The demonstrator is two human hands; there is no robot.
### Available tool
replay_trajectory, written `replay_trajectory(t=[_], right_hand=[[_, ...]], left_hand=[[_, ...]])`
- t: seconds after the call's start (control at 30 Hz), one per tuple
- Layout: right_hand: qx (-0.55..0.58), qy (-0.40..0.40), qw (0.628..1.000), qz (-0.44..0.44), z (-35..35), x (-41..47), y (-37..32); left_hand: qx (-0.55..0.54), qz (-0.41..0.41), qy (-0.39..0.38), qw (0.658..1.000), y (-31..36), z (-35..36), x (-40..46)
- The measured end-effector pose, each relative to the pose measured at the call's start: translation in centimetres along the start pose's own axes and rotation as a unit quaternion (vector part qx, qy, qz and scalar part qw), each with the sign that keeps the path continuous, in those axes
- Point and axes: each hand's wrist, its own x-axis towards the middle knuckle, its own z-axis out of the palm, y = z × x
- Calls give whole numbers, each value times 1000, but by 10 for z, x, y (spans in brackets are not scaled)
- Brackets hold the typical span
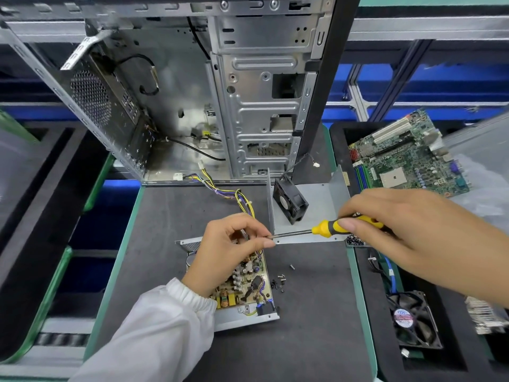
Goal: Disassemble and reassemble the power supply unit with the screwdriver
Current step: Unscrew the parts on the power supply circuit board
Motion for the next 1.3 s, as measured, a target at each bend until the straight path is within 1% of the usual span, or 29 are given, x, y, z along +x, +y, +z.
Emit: replay_trajectory(t=[0.23, 0.37, 0.43, 0.5, 0.57, 0.63, 0.73, 0.8, 0.87, 0.9, 0.97, 1.0, 1.03, 1.07, 1.1, 1.13, 1.17, 1.2, 1.3], right_hand=[[-10, -4, 1000, 1, -3, 2, -4], [-56, -21, 998, 3, -2, 4, -6], [-78, 7, 997, -6, -3, 6, -6], [-52, 14, 999, 1, -3, 6, -6], [-6, -10, 1000, 15, -5, 6, -6], [20, -27, 999, 11, -5, 5, -5], [23, -38, 999, 5, -2, 5, -4], [23, -39, 999, 5, -1, 5, -3], [16, -41, 999, 3, -1, 4, -2], [12, -41, 999, 4, -2, 4, -1], [5, -43, 999, 4, -2, 4, 0], [2, -46, 999, 3, -1, 4, 1], [-3, -48, 999, 2, 0, 6, 1], [-10, -50, 999, 1, 3, 7, 1], [-22, -50, 999, 1, 6, 10, 1], [-35, -53, 998, 1, 10, 12, 0], [-50, -59, 997, 2, 14, 15, 0], [-63, -66, 996, 2, 18, 17, 1], [-67, -79, 995, 3, 27, 17, 3]], left_hand=[[48, 28, 8, 998, 5, 0, 2], [117, 98, 9, 988, 6, 2, 4], [148, 135, 4, 980, 6, 4, 4], [159, 149, 1, 976, 5, 8, 3], [156, 142, 6, 978, 4, 10, 2], [148, 129, 11, 980, 0, 9, 2], [130, 101, 8, 986, -4, 8, 1], [110, 69, -14, 991, -6, 7, 0], [117, 55, -29, 991, -7, 2, -2], [138, 59, -12, 989, -8, -2, -2], [206, 54, 84, 974, -9, -11, 2], [247, 27, 130, 960, -9, -14, 6], [297, -20, 148, 943, -8, -15, 12], [350, -71, 132, 925, -9, -13, 19], [394, -114, 97, 907, -9, -10, 26], [416, -142, 65, 896, -11, -7, 32], [414, -160, 43, 895, -12, -4, 37], [391, -177, 27, 903, -13, -4, 40], [260, -216, -10, 941, -15, -9, 44]])
